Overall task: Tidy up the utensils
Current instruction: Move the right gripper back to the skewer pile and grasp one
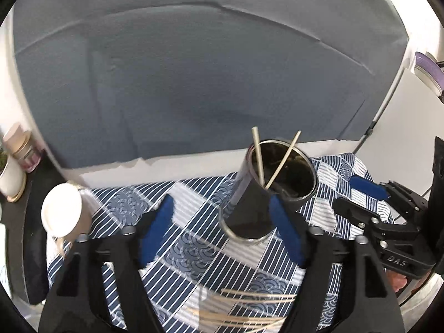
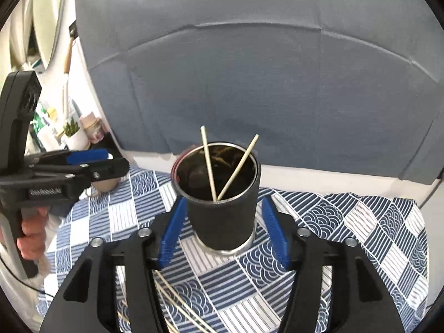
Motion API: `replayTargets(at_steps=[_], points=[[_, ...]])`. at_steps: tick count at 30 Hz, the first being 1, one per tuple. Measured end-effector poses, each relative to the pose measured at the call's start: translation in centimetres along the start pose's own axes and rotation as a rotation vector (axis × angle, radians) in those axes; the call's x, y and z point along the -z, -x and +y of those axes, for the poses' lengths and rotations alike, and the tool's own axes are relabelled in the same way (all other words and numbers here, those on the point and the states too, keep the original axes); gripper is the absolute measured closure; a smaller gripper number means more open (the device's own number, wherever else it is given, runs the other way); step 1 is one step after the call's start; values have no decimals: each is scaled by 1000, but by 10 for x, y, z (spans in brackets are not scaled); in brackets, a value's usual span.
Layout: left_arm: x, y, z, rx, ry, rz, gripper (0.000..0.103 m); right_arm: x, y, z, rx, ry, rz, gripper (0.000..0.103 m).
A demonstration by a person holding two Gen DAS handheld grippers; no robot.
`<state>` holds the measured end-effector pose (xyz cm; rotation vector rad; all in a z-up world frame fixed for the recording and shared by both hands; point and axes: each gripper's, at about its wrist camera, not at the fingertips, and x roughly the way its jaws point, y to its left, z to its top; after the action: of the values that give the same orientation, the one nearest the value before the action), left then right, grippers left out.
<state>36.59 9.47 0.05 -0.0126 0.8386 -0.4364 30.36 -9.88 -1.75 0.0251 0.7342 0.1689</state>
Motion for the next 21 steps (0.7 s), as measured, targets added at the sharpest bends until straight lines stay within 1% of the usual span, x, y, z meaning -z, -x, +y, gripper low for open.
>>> replayTargets(at_steps=[2, 3, 6, 9, 10, 13, 16, 18, 21], points=[[9, 7, 7, -22, 12, 19, 26, 6, 4, 4, -13, 22, 19, 40], [13, 9, 9, -30, 16, 28, 23, 10, 4, 6, -24, 33, 33, 35], [32, 15, 17, -53, 34, 44, 18, 24, 2, 15, -50, 80, 78, 31], [56, 17, 25, -87, 66, 84, 12, 40, -7, 23, -47, 138, 136, 26], [63, 16, 27, -95, 78, 103, 10, 45, -11, 25, -54, 147, 155, 23], [84, 12, 31, -121, 110, 150, 9, 59, -21, 32, -77, 172, 195, 19], [103, 9, 31, -139, 137, 192, 9, 72, -32, 39, -94, 230, 241, 19], [116, 6, 32, -159, 180, 229, 9, 81, -40, 42, -90, 267, 271, 19], [137, 5, 31, -174, 231, 274, 9, 91, -51, 38, -107, 264, 311, 19]])
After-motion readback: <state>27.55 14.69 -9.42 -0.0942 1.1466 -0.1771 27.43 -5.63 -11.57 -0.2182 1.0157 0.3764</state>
